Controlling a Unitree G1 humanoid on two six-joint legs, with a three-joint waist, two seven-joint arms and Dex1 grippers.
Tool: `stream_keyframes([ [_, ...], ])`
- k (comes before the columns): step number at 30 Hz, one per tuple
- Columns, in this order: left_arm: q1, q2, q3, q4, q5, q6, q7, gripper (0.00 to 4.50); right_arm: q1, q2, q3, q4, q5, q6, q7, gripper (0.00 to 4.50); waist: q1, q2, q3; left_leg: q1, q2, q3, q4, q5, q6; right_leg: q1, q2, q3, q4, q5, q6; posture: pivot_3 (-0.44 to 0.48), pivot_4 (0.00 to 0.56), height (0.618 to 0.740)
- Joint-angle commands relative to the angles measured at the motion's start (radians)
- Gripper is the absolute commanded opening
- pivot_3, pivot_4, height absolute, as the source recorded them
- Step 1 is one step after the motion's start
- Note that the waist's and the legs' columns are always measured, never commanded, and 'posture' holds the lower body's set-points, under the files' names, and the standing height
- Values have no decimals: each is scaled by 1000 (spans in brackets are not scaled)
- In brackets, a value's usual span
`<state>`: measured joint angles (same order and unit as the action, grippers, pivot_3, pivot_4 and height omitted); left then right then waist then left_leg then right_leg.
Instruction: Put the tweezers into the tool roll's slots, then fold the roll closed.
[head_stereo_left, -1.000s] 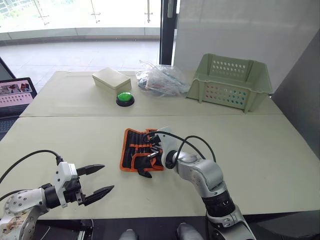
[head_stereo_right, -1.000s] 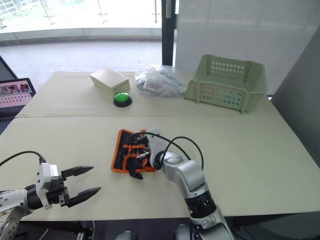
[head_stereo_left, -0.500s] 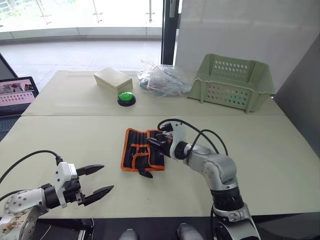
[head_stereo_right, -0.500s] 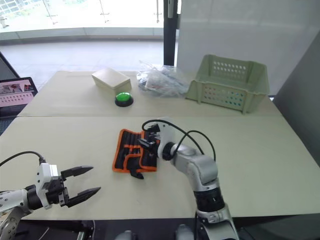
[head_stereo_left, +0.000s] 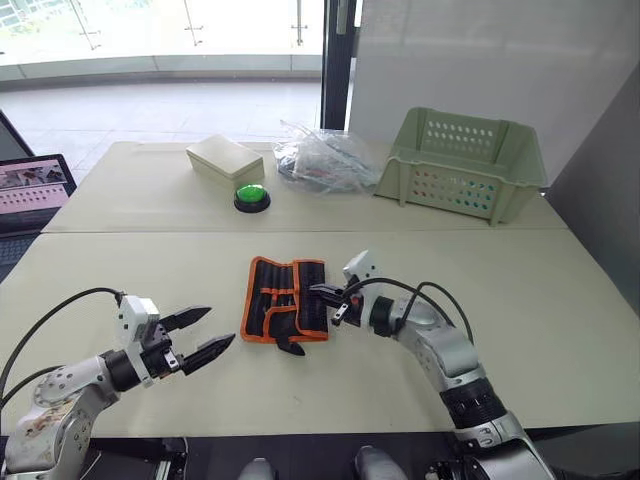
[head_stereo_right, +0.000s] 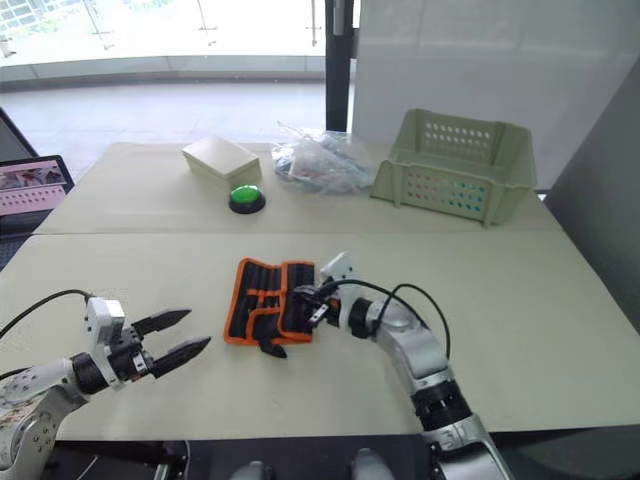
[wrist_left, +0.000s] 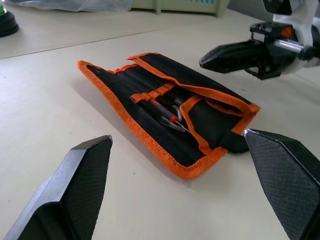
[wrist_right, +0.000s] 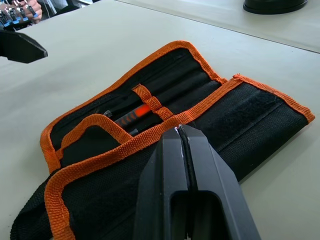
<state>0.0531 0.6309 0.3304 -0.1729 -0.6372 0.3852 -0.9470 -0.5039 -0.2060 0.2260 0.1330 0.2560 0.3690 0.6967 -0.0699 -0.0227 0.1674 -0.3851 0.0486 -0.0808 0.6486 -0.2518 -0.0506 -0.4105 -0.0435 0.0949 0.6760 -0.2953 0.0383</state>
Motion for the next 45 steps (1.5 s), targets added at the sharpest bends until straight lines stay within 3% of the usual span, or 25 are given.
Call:
stream_keyframes([
  [1,-41,-23,6,3,-33,60,73,4500,-30,11,7,54,-39,-87,10,27,0,0,0,0,0,0,0,0,0,0,0,0,0,0,0,0,150,713],
  [6,-133,-89,-59,23,-63,234,194,4500,-46,15,50,166,-136,-75,-35,27,-1,-1,0,1,0,0,1,0,0,1,0,0,3,0,0,0,150,713],
  [12,-201,-116,-125,103,4,265,257,4500,-33,26,50,166,-150,-59,-41,27,0,-1,-1,8,0,0,1,0,0,6,0,0,3,0,0,0,150,713],
  [15,-225,-139,-112,106,-28,308,283,4500,-28,28,50,143,-150,-48,-42,27,0,-1,-1,11,0,0,1,0,0,9,0,0,3,0,0,0,150,713],
  [20,-231,-153,-70,84,-100,363,275,2961,-23,31,51,129,-151,-40,-50,0,-1,-1,-1,11,0,0,1,0,0,8,0,0,3,0,0,0,150,713],
  [29,-235,-132,-38,92,-102,358,265,25,-11,32,55,109,-151,-30,-55,0,0,-1,-1,10,0,0,1,0,0,8,0,0,3,0,0,0,150,713],
  [36,-219,-95,-26,89,-94,356,241,25,-2,31,66,83,-154,-12,-53,0,-3,-1,-1,10,0,0,1,0,0,8,0,0,3,0,0,0,150,713],
  [45,-185,76,14,60,-126,357,68,25,56,28,144,-55,-191,40,-47,0,-18,-1,-1,10,0,0,-3,0,0,6,1,0,2,0,0,0,150,713],
])
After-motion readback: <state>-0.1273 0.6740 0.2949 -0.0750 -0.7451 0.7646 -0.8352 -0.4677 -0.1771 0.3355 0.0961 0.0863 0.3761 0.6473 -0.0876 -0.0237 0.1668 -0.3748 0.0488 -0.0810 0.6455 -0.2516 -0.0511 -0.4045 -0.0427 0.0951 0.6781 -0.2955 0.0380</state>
